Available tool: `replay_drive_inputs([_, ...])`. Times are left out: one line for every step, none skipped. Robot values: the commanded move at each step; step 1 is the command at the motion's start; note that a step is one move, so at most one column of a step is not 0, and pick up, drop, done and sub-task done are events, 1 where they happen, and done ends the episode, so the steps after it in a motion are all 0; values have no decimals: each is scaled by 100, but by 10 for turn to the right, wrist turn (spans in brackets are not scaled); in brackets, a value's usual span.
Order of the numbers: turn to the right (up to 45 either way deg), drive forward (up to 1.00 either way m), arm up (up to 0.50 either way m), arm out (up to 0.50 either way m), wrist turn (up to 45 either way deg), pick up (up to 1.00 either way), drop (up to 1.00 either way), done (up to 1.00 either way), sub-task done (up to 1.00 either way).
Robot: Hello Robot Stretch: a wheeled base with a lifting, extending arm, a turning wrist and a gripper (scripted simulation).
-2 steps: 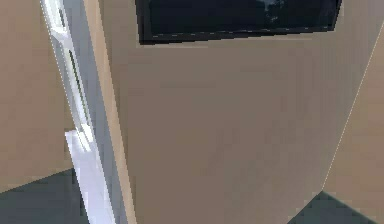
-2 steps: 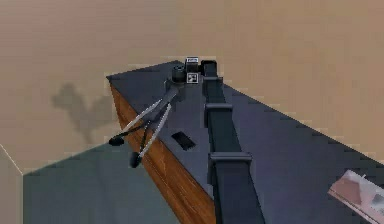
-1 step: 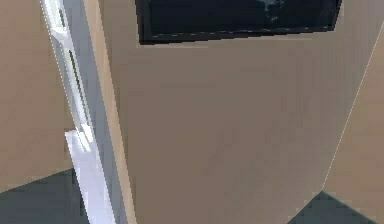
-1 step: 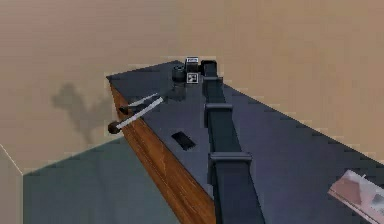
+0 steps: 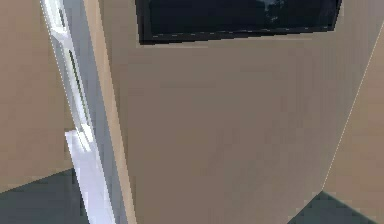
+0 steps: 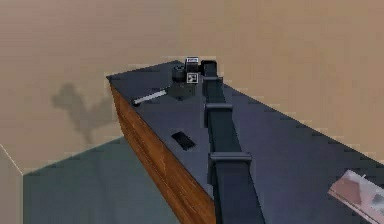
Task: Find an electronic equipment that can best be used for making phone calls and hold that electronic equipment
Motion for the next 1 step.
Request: replay_drive_inputs([0, 0, 0, 0, 450, 0, 0, 0, 0])
